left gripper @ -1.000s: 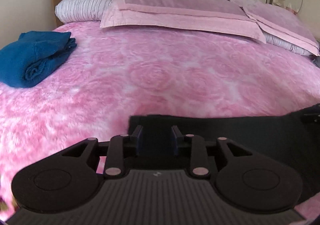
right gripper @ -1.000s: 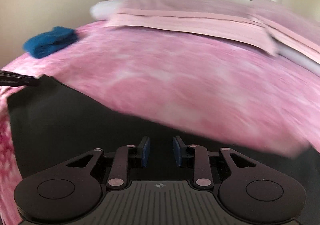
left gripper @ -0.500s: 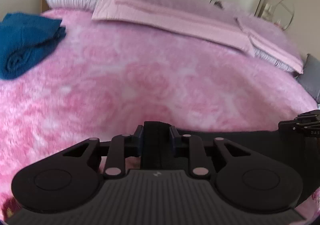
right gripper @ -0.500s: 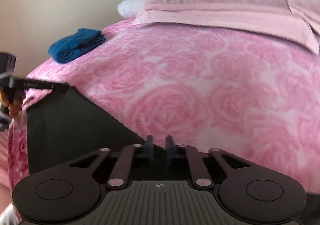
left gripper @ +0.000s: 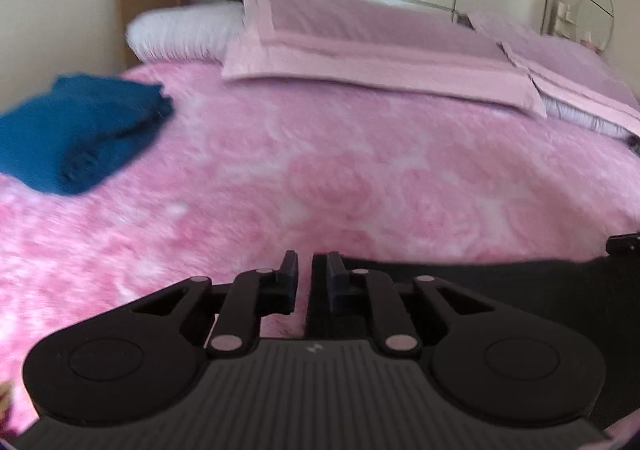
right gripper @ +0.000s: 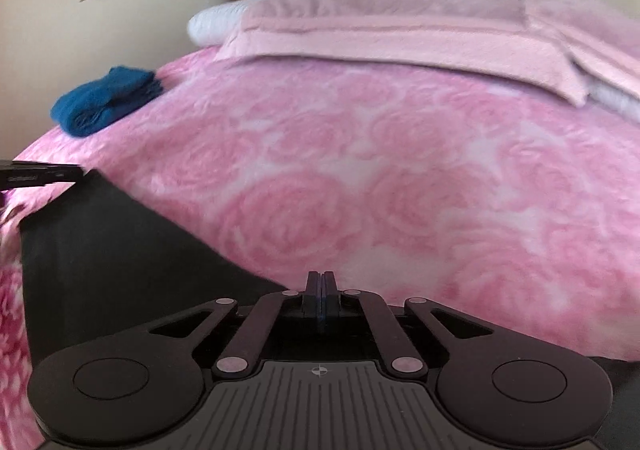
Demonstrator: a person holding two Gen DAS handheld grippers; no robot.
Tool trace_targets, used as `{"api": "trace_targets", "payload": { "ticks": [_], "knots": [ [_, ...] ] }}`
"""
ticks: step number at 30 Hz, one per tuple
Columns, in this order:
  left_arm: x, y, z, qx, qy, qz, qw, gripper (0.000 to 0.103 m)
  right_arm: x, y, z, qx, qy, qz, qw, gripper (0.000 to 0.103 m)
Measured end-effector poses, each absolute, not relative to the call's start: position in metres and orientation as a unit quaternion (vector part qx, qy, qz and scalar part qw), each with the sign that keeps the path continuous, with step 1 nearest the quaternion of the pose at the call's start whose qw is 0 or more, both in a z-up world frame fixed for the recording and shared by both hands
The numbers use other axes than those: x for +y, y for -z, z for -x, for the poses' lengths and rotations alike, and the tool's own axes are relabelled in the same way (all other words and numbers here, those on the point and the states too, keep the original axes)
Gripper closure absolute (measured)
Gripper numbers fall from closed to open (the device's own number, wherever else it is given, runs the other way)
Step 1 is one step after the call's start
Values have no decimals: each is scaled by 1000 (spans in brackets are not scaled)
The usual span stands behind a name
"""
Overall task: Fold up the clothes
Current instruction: 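Lay the trousers flat on the bed and open both grippers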
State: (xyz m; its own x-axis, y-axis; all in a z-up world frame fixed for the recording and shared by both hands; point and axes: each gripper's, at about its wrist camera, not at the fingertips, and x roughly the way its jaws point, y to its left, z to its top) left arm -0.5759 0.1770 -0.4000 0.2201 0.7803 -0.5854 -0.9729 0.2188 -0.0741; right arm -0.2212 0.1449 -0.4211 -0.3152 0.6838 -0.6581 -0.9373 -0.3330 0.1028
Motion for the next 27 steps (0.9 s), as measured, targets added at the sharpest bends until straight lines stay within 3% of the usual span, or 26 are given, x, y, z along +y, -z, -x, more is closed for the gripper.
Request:
{"api": "trace_targets", "payload": {
  "ticks": [3,7,11,15,16,17,19,27],
  "knots": [
    [151,386,563,203,-566,224,767,90,118,404,215,225,-759,244,560,103],
    [121,413,544,240,-563,227,757,85,68,406,198,233,-725,259,594,102],
    [94,419,540,249,-590,237,730,90,10,427,158,241,-671,285,641,102],
    [72,400,527,245,-609,241,715,91,-41,412,113,278,-616,243,696,101],
    [68,398,518,245,-607,242,716,90,-49,407,106,286,-609,227,705,94],
    [66,400,508,251,-605,247,714,88,-55,405,105,286,-608,217,708,65],
    [62,406,485,277,-613,251,696,88,-60,408,110,283,-612,219,705,22],
    [-4,387,418,324,-624,224,675,85,-99,396,138,272,-607,214,715,22]
  ]
}}
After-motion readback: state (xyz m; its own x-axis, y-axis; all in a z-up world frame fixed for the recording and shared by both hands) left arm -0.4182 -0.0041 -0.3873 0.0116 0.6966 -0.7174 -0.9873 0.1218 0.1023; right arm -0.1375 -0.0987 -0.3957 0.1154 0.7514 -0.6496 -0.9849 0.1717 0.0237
